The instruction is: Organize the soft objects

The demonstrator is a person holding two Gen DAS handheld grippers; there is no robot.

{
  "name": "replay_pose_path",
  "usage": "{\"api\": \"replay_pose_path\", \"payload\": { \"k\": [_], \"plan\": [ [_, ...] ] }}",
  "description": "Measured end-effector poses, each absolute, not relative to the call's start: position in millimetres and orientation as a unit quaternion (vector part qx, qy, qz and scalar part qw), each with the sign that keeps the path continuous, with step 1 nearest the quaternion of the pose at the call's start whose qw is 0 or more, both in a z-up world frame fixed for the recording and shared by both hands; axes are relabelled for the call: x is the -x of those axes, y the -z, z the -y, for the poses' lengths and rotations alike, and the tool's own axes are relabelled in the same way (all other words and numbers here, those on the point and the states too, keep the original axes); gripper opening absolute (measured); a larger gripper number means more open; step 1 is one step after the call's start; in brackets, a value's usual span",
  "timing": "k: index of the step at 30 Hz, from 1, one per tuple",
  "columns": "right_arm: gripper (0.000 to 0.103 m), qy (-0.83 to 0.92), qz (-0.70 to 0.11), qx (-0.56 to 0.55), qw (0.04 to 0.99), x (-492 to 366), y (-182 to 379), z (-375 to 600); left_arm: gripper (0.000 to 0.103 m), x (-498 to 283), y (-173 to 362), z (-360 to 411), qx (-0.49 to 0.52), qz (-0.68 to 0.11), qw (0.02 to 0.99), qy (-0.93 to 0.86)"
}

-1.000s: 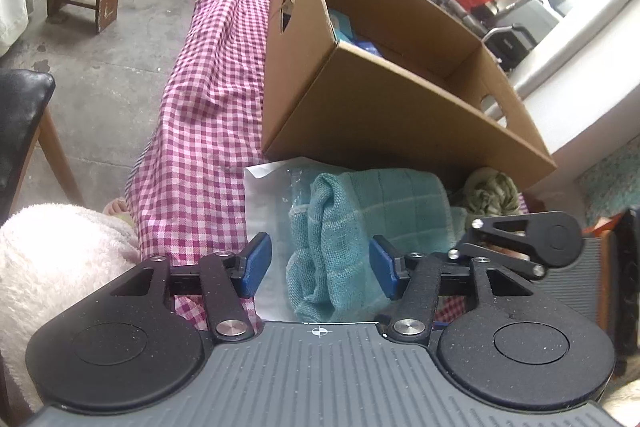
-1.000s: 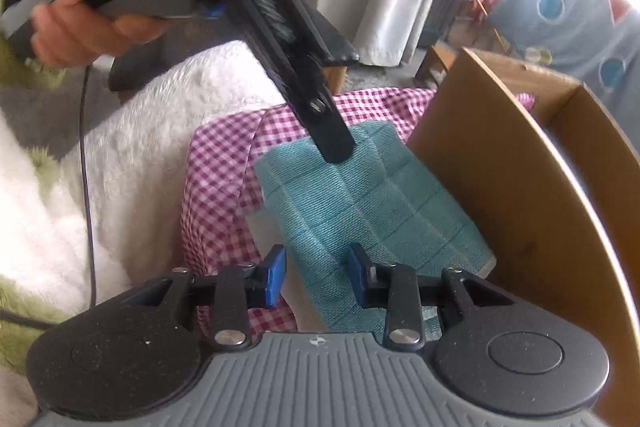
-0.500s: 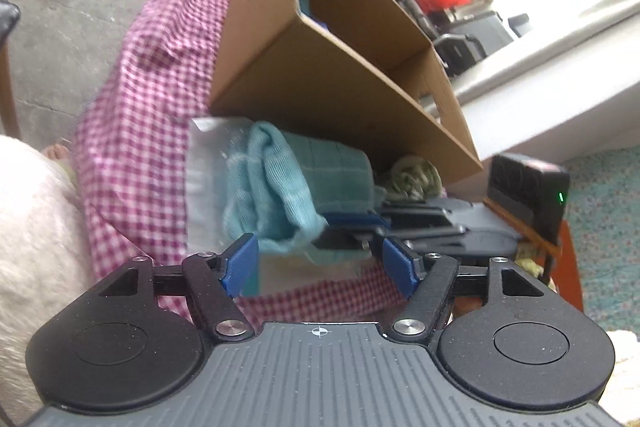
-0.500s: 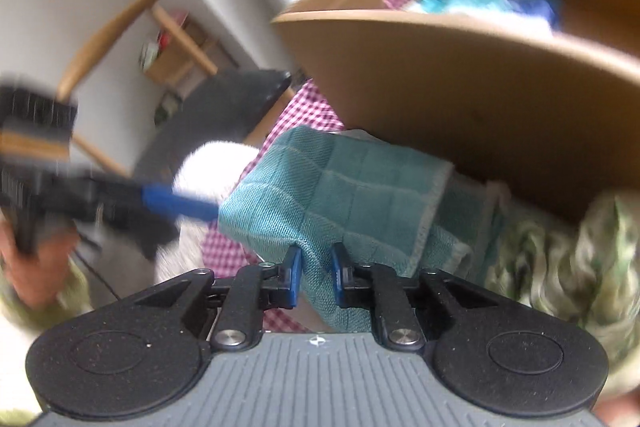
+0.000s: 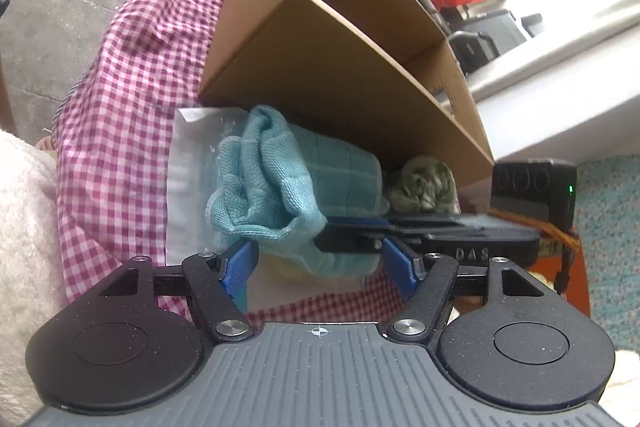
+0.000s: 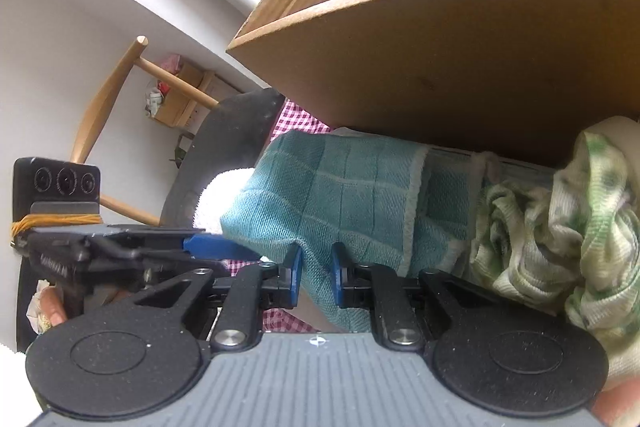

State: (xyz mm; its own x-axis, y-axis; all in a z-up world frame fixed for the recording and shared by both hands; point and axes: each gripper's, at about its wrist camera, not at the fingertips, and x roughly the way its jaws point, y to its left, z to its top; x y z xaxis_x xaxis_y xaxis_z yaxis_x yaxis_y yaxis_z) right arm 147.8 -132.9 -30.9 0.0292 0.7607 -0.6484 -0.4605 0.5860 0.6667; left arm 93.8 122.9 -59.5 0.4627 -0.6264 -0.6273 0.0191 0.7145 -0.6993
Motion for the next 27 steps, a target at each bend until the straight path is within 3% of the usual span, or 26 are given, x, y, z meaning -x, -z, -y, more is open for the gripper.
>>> {"api": "replay_pose_path", "payload": {
  "k": [9, 11, 13, 16, 21, 22, 25, 27],
  "plan": [
    [0.016, -0.448, -0.518, -0.119, 0.719, -138, 28, 135, 0.056, -107, 64, -128, 0.315, -0.487, 0.802, 0.142],
    [0.016, -0.451, -0.512, -0.115, 0.722, -136, 28, 135, 0.049, -109, 66, -130, 0.313, -0.491, 0.802, 0.13],
    [0.016, -0.453, -0.507, -0.111, 0.725, -134, 27, 135, 0.031, -109, 66, -130, 0.315, -0.489, 0.804, 0.125],
    [0.019, -0.454, -0.492, -0.103, 0.736, -126, 20, 136, 0.021, -107, 62, -129, 0.318, -0.481, 0.808, 0.119],
    [0.021, -0.438, -0.474, -0.164, 0.746, -108, 2, 157, 0.018, -106, 58, -134, 0.367, -0.47, 0.794, 0.12],
    [0.026, -0.437, -0.475, -0.201, 0.737, -104, 2, 164, 0.018, -106, 57, -135, 0.375, -0.467, 0.792, 0.121],
    [0.067, -0.427, -0.478, -0.349, 0.683, -91, 20, 181, 0.018, -108, 52, -135, 0.398, -0.458, 0.784, 0.128],
    [0.069, -0.423, -0.484, -0.449, 0.62, -83, 47, 181, 0.018, -109, 51, -134, 0.404, -0.453, 0.784, 0.129]
  ]
}}
